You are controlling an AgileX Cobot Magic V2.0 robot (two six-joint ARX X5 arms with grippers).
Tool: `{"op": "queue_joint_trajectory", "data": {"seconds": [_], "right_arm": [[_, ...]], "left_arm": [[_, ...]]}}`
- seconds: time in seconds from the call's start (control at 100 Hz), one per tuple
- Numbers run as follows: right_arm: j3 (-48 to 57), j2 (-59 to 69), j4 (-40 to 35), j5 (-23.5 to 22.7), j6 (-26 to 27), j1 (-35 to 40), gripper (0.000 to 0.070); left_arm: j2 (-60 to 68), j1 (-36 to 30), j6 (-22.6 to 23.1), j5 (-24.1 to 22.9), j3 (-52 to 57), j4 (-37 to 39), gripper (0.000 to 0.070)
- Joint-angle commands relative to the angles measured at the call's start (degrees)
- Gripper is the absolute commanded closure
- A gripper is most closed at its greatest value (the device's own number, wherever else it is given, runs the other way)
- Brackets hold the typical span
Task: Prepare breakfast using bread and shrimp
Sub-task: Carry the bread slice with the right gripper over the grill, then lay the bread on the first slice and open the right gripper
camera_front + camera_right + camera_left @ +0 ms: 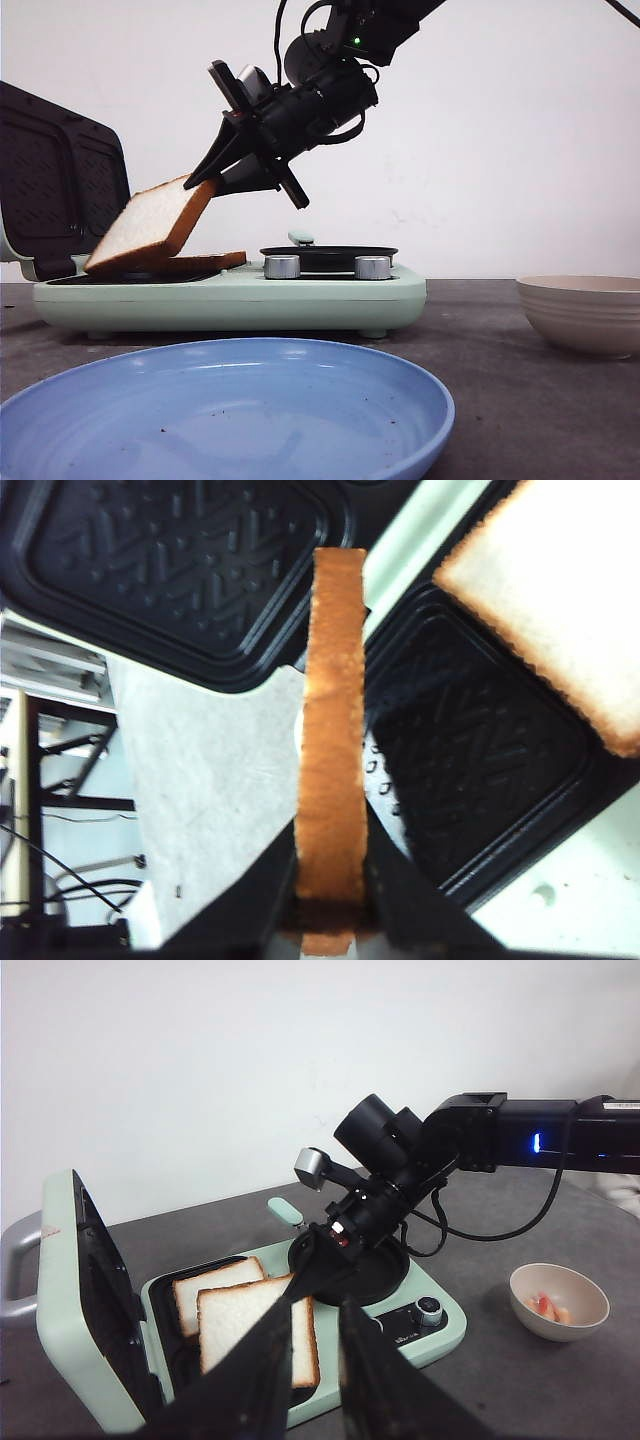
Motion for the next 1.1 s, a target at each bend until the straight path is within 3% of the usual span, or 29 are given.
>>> {"op": "queue_joint_trajectory", "data": {"seconds": [0.0, 0.41, 0.92, 0.98, 1.06, 1.09], "right_arm": [[1.7, 2.0, 0.5, -0.2, -2.1, 1.0, 0.07], [1.7, 2.1, -0.6, 1.5, -6.1, 2.1, 0.07], [1.7, 2.1, -1.0, 13.2, -14.1, 4.3, 0.0694], [1.7, 2.1, -1.0, 14.4, -14.6, 4.4, 0.0602], [1.7, 2.1, -0.9, 15.5, -14.6, 4.4, 0.0317], [1.7, 2.1, -0.7, 16.3, -14.6, 4.5, 0.024]], "left_arm": [[0.3, -0.3, -0.1, 0.0, 0.8, 0.8, 0.07], [0.3, -0.3, -0.2, 0.0, 0.8, 0.8, 0.07], [0.3, -0.3, -0.8, 0.1, 0.8, 0.5, 0.07], [0.3, -0.3, -0.8, 0.1, 0.8, 0.5, 0.07], [0.3, -0.3, -0.8, 0.1, 0.8, 0.5, 0.07], [0.3, -0.3, -0.8, 0.1, 0.8, 0.5, 0.07]]}}
